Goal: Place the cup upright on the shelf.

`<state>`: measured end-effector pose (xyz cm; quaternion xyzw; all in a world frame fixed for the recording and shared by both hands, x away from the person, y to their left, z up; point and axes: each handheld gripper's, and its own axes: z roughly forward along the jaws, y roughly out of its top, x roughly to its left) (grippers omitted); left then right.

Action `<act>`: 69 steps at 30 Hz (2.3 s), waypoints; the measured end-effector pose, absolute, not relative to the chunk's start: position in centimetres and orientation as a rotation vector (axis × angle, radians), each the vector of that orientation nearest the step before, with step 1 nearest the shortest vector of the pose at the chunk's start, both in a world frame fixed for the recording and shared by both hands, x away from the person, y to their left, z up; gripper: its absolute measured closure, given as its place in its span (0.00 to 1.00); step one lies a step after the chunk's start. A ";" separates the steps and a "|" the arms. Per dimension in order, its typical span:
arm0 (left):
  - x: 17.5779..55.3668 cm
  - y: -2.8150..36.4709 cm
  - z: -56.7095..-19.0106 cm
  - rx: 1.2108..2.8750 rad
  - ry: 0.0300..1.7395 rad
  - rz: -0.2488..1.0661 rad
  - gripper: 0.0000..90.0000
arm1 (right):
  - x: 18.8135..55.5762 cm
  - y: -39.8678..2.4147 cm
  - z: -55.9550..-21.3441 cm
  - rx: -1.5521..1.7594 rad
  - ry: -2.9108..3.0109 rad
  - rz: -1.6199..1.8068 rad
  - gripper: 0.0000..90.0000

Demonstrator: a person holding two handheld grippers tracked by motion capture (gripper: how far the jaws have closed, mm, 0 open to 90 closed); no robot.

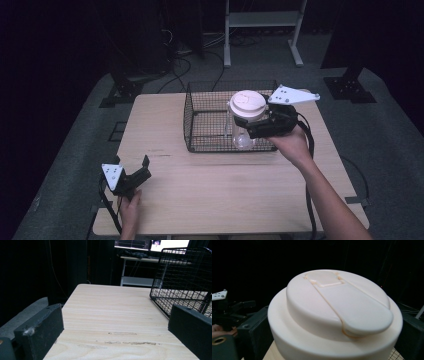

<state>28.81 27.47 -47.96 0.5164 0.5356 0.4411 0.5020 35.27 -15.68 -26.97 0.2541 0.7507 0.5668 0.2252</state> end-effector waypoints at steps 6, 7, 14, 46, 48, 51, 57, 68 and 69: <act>28.8 27.5 -48.0 1.248 1.294 1.066 0.00 | 36.2 -15.6 -26.5 0.711 2.063 1.572 0.05; 28.8 27.5 -48.0 1.249 1.294 1.066 0.00 | 36.3 -15.5 -26.4 0.711 2.059 1.575 0.05; 28.8 27.5 -48.0 1.247 1.294 1.066 0.00 | 37.5 -15.3 -25.9 0.729 2.051 1.567 0.05; 28.8 27.6 -48.0 1.238 1.299 1.056 0.00 | 44.4 -13.1 -27.4 0.811 2.002 1.534 0.05; 28.8 27.7 -48.0 1.236 1.299 1.054 0.00 | 44.9 -13.0 -27.7 0.820 2.005 1.541 0.05; 28.8 27.7 -48.0 1.236 1.297 1.054 0.00 | 45.4 -12.7 -28.3 0.830 2.007 1.532 0.05; 28.8 27.7 -48.0 1.235 1.297 1.053 0.00 | 46.2 -12.2 -29.1 0.839 2.015 1.523 0.05; 28.8 27.7 -48.0 1.233 1.296 1.053 0.00 | 47.8 -11.4 -30.9 0.859 2.033 1.526 0.05; 28.8 27.7 -48.0 1.233 1.296 1.053 0.00 | 47.9 -11.3 -31.1 0.860 2.034 1.524 0.05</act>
